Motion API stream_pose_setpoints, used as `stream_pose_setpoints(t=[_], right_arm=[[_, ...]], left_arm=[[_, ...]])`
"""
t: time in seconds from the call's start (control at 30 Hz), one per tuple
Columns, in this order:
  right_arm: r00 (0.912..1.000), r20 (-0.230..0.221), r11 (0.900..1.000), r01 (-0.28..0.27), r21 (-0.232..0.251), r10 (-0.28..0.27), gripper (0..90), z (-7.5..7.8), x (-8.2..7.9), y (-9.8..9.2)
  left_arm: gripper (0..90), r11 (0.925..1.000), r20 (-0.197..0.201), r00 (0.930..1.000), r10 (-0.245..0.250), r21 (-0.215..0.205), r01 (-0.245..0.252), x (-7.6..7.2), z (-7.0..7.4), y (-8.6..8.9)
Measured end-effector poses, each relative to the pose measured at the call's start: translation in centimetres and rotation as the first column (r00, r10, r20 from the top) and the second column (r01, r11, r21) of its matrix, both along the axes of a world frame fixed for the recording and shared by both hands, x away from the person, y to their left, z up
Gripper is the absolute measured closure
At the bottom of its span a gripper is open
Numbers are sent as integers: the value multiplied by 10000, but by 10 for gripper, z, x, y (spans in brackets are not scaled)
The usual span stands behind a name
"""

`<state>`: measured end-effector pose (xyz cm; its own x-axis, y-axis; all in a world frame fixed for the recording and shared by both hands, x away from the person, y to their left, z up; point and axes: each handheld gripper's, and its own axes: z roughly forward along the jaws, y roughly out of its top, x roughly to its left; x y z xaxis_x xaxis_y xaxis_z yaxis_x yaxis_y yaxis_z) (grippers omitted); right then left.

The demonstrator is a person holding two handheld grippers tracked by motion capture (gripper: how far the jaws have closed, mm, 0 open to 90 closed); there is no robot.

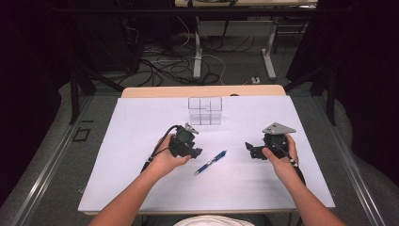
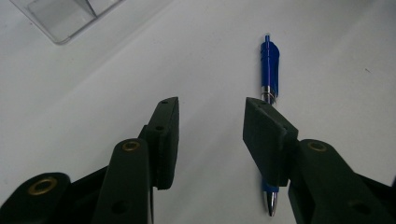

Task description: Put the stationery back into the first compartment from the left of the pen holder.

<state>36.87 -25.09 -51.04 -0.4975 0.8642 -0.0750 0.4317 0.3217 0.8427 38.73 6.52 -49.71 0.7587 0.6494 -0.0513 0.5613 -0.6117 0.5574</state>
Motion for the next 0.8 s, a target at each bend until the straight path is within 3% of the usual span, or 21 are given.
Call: stream_pose_setpoints(t=[0.43,0.8], right_arm=[[9999,-114,10000,17,-9,-17,0,-1,1,-1],[9999,-148,10000,-64,12,64,0,-2,1,-2]], left_arm=[[612,9966,-689,9970,-357,711,406,-1,-14,-22],[623,9957,-991,9940,-463,748,539,-3,-21,-33]])
